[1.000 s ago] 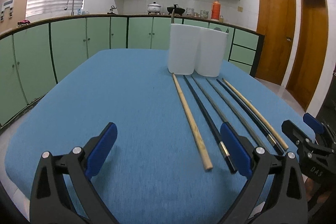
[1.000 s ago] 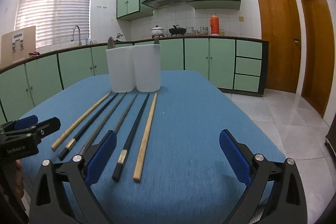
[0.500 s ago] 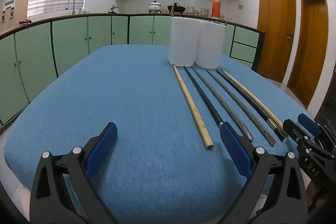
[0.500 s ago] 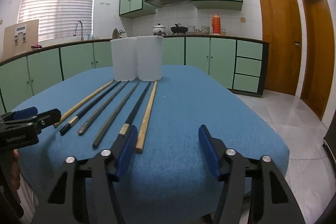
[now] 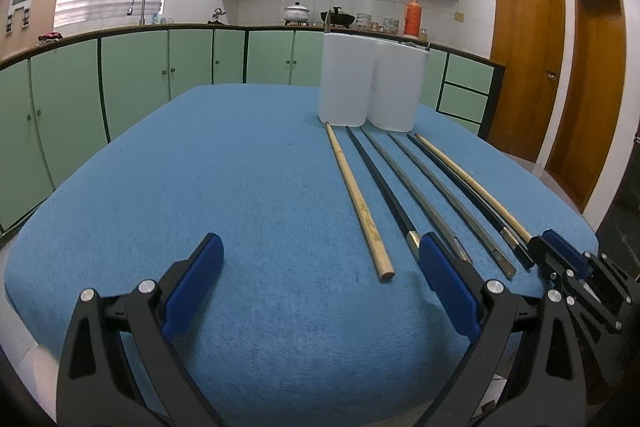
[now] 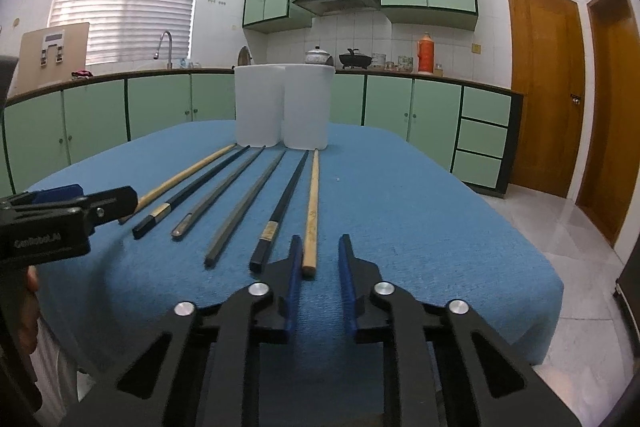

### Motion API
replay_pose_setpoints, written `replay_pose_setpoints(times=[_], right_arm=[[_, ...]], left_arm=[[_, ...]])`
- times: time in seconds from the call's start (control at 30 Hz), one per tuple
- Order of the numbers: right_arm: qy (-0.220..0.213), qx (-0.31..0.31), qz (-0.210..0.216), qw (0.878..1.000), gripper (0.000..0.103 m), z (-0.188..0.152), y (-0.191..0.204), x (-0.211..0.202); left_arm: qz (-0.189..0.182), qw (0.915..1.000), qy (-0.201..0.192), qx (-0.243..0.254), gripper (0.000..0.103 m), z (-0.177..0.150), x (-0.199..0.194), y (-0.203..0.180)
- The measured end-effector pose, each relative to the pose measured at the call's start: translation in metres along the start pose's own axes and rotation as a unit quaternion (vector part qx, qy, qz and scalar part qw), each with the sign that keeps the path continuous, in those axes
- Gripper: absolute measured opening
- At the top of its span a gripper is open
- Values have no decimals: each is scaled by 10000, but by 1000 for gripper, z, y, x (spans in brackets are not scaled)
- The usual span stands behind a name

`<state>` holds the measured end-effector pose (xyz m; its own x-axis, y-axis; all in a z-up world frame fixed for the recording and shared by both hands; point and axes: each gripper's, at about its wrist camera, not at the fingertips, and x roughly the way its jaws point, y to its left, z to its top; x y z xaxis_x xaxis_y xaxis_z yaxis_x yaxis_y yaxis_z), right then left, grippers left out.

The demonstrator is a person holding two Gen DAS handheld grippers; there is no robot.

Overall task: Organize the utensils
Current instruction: 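Move both tools back toward the chopsticks on the table, then close the left gripper on a wooden chopstick while the right gripper grasps another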

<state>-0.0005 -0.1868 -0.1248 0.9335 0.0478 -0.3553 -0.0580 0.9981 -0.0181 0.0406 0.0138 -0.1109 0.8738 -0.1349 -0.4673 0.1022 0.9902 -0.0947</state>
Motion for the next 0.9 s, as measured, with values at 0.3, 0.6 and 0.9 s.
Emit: replay_pose_setpoints(times=[0.3,0.6,0.9], right_arm=[[-18,-74,-37,10000,10,-2,4,-2],[4,-39,-39,10000,10,0,4,-1],[1,3,-14,10000,10,0,3,0]], left_arm=[[16,9999,73,72,69,-2,0,-1],[-187,9995,146,211,47,-4,0,-15],[-279,9990,162,299,9,-8,2,-28]])
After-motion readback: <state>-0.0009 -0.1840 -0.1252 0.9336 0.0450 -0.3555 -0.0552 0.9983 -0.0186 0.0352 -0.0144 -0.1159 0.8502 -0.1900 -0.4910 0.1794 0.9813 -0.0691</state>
